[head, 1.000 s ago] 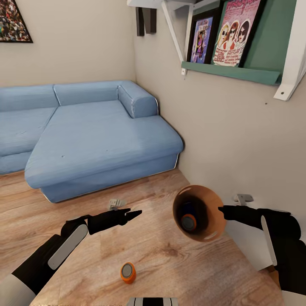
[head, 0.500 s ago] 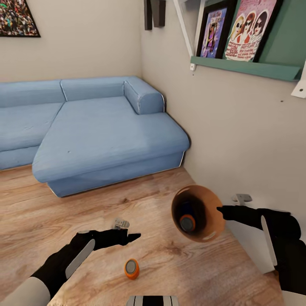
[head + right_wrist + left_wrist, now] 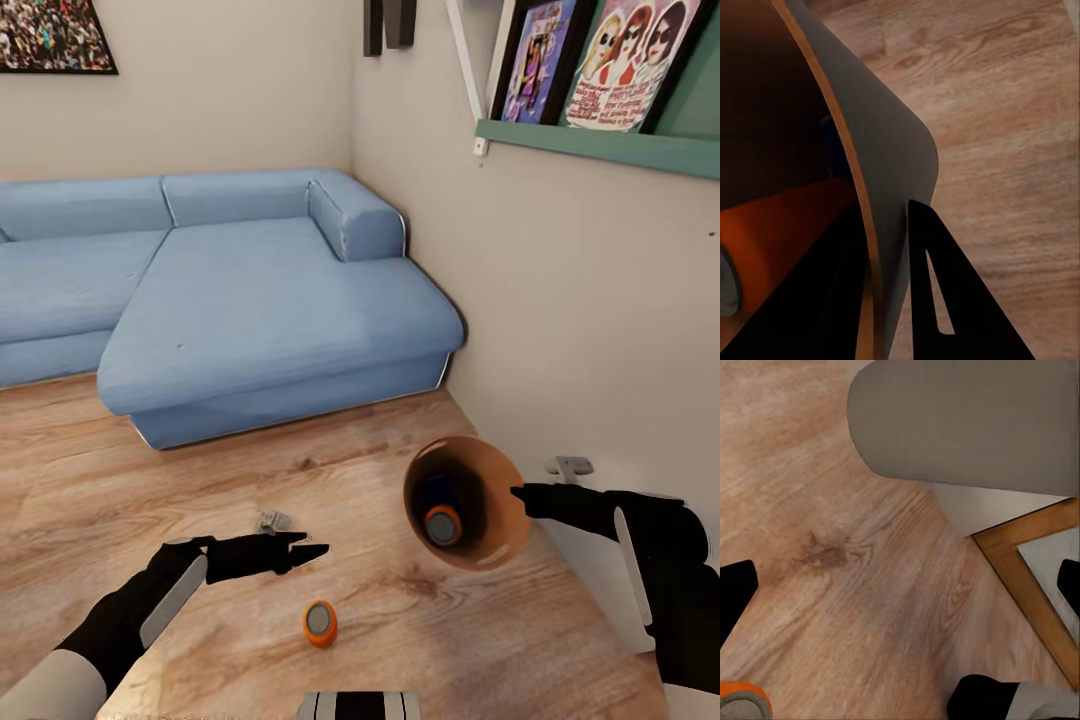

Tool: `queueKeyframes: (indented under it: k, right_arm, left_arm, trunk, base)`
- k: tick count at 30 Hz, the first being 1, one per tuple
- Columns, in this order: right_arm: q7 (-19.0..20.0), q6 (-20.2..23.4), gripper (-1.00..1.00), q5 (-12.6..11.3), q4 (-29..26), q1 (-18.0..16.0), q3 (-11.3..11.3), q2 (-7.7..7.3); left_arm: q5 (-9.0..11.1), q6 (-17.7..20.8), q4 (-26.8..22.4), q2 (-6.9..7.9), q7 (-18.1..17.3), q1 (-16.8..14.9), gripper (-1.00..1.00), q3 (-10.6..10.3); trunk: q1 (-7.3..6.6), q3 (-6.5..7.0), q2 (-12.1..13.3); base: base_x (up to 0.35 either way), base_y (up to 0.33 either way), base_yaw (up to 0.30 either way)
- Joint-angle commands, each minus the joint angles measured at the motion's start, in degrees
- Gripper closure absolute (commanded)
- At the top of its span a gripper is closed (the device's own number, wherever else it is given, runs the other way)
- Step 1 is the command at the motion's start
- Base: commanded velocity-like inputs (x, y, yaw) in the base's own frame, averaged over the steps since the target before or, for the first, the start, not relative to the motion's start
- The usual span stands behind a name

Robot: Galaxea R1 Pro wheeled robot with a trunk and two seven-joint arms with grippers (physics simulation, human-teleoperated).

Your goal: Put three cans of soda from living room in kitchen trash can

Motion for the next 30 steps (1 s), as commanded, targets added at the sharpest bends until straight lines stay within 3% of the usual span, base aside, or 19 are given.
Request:
queueKeyframes:
  k: [1,20,30]
  right_arm:
    - [0.3,0.4,1.00,-1.7,0.0,0.0,0.0,0.01]
    - [0.2,0.4,1.00,-1.3,0.1,0.0,0.2,0.13]
    - [0.1,0.4,1.00,-1.3,0.0,0.0,-0.1,0.18]
  left_arm:
    - [0.0,0.0,0.0,0.05,-0.2,0.0,-1.00,0.7]
    - [0.0,0.0,0.0,-0.03,-0.4,0.0,-1.00,1.5]
    - [0.0,0.0,0.0,-0.04,-0.4,0.0,-1.00,1.5]
  trunk:
    - [-0.01,-0.08,0.0]
    - [-0.01,-1.69,0.0]
    - [-0.01,-2.09,0.0]
  base:
    - [0.000,0.000,0.129]
    - [0.000,0.000,0.125]
    - [0.000,0.000,-0.048]
